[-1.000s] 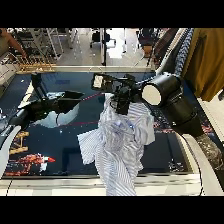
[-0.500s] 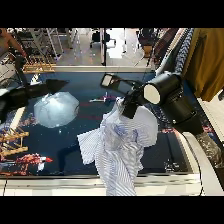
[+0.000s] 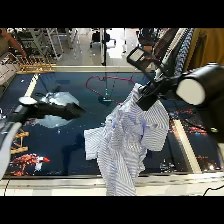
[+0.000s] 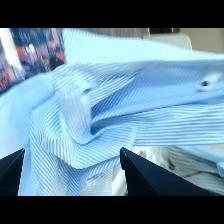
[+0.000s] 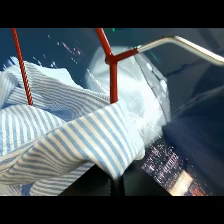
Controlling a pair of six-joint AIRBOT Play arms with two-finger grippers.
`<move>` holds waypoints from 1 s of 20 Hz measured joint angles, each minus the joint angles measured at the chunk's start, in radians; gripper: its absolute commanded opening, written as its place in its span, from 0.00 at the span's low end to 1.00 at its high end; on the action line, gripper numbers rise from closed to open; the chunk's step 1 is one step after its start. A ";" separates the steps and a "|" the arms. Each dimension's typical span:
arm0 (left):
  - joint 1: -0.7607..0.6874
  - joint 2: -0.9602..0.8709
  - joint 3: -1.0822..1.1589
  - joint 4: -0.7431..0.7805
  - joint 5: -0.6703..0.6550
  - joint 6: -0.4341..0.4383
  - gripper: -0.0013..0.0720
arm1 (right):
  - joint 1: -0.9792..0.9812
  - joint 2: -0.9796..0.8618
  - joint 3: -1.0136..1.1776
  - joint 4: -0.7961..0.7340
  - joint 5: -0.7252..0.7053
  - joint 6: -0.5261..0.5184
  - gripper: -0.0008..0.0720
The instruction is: Fold the clothes and pants, and hang the long-sleeved shirts on hangers.
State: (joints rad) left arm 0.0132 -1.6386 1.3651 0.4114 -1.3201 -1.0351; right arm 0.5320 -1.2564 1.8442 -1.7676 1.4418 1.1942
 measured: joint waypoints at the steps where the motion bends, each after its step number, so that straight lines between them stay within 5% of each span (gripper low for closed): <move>1: -0.044 -0.028 -0.008 -0.031 -0.002 0.018 0.94 | 0.000 0.020 0.000 0.020 0.000 0.000 0.04; 5: -0.196 -0.127 -0.022 -0.217 0.004 0.160 0.93 | 0.000 0.080 0.000 0.106 0.001 -0.008 0.04; 6: -0.224 -0.142 -0.023 -0.270 0.012 0.201 0.82 | -0.001 0.088 0.000 0.118 0.001 -0.008 0.04; 7: -0.249 -0.155 -0.024 -0.312 0.030 0.235 0.38 | -0.001 0.093 0.000 0.132 0.004 -0.008 0.04; 8: -0.267 -0.164 -0.025 -0.341 0.054 0.260 0.04 | -0.001 0.097 0.000 0.138 0.008 -0.008 0.04; 13: -0.264 -0.169 -0.026 -0.422 0.120 0.318 0.03 | -0.001 0.105 0.000 0.156 0.024 -0.008 0.04; 20: -0.052 -0.079 -0.009 -0.446 0.166 0.289 0.03 | -0.001 0.101 -0.002 0.156 0.126 -0.064 0.04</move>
State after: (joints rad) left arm -0.0391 -1.7176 1.3560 -0.0341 -1.1538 -0.7460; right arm 0.5312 -1.1549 1.8427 -1.6115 1.5673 1.1305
